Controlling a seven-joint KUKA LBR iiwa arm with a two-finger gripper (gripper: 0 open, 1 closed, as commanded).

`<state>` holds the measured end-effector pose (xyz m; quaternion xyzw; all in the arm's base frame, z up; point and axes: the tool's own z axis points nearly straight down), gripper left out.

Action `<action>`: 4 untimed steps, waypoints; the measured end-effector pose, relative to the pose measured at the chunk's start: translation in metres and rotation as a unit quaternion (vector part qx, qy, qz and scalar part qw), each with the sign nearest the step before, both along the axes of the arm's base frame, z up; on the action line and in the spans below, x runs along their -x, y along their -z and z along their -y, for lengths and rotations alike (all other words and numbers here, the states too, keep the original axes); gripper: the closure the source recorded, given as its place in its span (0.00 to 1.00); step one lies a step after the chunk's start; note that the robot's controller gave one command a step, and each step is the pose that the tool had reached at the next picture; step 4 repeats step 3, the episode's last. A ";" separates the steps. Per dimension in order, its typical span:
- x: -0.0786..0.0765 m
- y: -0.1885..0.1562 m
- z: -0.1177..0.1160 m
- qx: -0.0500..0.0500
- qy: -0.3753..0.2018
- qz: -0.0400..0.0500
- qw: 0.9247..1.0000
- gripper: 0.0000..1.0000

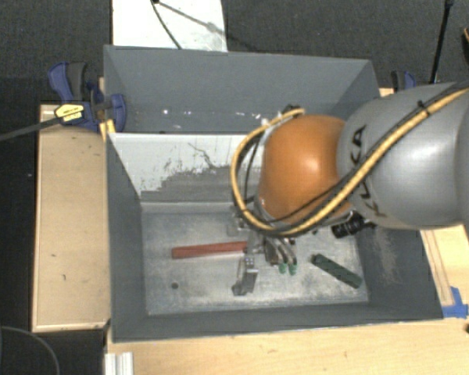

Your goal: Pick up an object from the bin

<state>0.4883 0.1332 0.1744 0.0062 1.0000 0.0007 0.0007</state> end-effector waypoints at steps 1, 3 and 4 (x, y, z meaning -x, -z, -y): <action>-0.049 0.106 -0.021 0.000 -0.130 0.000 0.992 0.00; -0.056 -0.050 -0.016 0.000 -0.127 0.005 0.992 1.00; -0.056 -0.050 -0.016 0.000 -0.127 0.005 0.992 1.00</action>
Offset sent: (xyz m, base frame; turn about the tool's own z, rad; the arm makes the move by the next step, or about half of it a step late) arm 0.0490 0.0203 -0.1036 -0.2595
